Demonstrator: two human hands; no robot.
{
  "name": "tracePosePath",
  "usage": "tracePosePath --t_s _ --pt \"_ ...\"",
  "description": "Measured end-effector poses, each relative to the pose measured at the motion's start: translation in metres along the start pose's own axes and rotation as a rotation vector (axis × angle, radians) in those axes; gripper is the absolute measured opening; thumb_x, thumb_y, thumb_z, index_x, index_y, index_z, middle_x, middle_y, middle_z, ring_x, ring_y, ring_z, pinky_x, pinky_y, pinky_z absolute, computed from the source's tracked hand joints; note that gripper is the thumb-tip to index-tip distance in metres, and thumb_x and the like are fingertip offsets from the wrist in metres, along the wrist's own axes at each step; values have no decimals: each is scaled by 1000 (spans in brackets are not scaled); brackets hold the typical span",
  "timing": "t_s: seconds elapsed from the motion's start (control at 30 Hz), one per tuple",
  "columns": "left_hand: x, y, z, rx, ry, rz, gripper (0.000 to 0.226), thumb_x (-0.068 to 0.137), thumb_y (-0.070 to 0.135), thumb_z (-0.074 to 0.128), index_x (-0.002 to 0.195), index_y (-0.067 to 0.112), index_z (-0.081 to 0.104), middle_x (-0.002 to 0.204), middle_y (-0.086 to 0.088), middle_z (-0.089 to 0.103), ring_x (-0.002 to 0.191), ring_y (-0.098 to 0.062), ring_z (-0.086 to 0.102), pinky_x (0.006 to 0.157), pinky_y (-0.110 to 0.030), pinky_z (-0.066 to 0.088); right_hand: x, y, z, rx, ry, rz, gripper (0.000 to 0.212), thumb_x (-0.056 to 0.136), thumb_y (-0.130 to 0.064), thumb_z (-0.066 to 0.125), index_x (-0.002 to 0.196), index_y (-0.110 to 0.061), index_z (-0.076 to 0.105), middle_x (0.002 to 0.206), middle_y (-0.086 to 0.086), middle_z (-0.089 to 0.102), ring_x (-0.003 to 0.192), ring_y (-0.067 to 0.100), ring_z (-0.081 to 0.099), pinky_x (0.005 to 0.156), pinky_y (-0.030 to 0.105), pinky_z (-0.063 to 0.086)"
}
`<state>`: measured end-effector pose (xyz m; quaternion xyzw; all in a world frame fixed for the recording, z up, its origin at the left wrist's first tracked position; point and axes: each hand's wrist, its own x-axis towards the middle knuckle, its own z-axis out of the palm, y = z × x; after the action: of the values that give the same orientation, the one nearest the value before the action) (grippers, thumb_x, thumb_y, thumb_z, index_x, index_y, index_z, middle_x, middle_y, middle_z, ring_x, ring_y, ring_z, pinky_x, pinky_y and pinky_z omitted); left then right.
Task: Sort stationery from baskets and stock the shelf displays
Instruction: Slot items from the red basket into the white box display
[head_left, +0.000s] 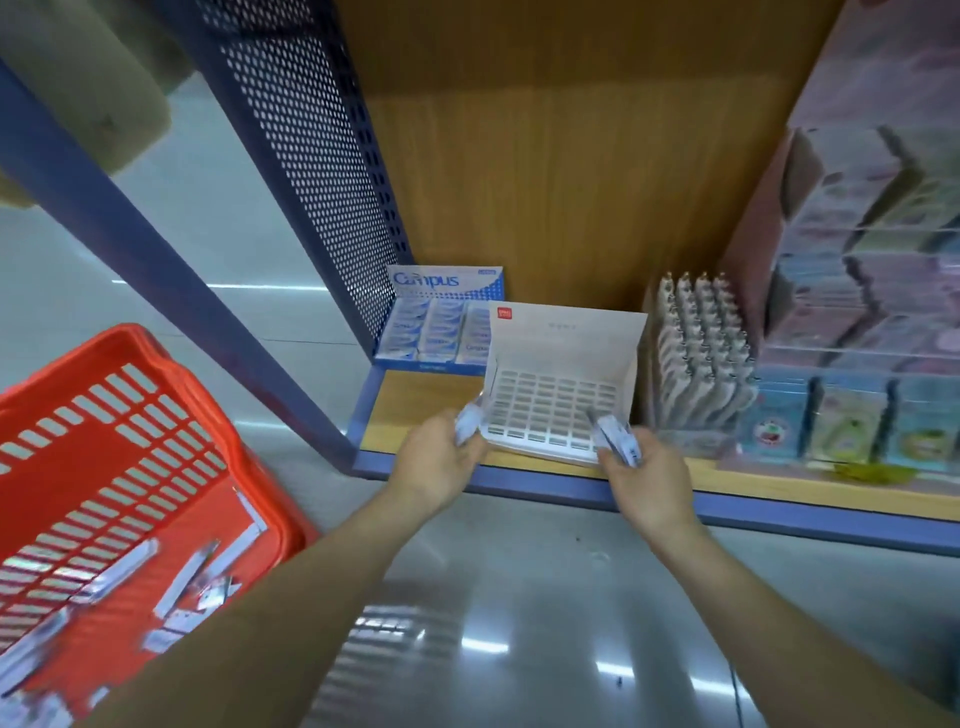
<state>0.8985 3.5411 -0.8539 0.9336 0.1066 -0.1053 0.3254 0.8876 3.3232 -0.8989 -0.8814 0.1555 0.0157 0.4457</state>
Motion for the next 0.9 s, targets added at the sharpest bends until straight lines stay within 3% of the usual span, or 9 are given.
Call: tracePosePath --t_s 0.1,0.17,0.27,0.4,0.53,0.63,0.83,0.9 --pt "26 5 14 -83 95 -122 20 92 32 57 92 12 60 78 -5 59 76 -30 56 63 -28 35 0 4 4 -40 14 -21 20 93 -23 61 80 -10 56 72 7 57 69 23 48 58 31 24" --pt "39 4 28 -189 96 -186 21 92 30 59 97 11 64 82 -5 62 75 -27 56 64 -28 37 3 6 3 -53 13 -2 17 93 -24 62 87 -8 62 79 10 62 73 25 51 60 30 27" --pt "45 -3 46 -316 111 -267 22 90 29 63 89 8 69 82 -9 68 78 -30 62 64 -30 44 6 6 -2 6 -3 36 9 92 -23 62 87 -16 62 76 2 60 77 24 56 59 29 32" --pt "27 -9 52 -325 172 -289 26 88 29 66 71 10 59 66 -4 58 70 -28 56 59 -29 38 4 12 -10 57 -9 57 8 91 -22 65 85 -18 61 74 -2 59 76 21 55 63 26 35" --pt "0 -22 48 -267 211 -289 28 86 32 66 75 7 60 68 -8 60 69 -29 56 59 -30 38 -3 15 -13 133 -77 113 6 88 -21 68 91 -15 68 79 1 64 76 19 57 63 27 39" --pt "-20 -30 47 -251 232 -319 30 83 32 69 70 8 58 64 -4 57 68 -28 54 59 -30 34 -13 14 -14 172 -140 134 7 87 -17 68 82 -12 67 70 0 61 69 17 53 61 28 38" --pt "-43 -30 44 -321 258 -316 23 83 31 71 80 11 61 68 2 58 69 -22 55 62 -27 35 -28 1 -23 -39 46 -77 17 88 -18 67 75 -11 59 66 3 56 65 21 51 54 28 34" --pt "-48 -29 39 -402 308 -290 24 82 31 72 75 11 60 63 2 58 65 -22 55 60 -29 36 -31 -11 -26 46 43 -72 15 86 -19 70 78 -8 63 67 6 61 64 19 52 55 28 36"
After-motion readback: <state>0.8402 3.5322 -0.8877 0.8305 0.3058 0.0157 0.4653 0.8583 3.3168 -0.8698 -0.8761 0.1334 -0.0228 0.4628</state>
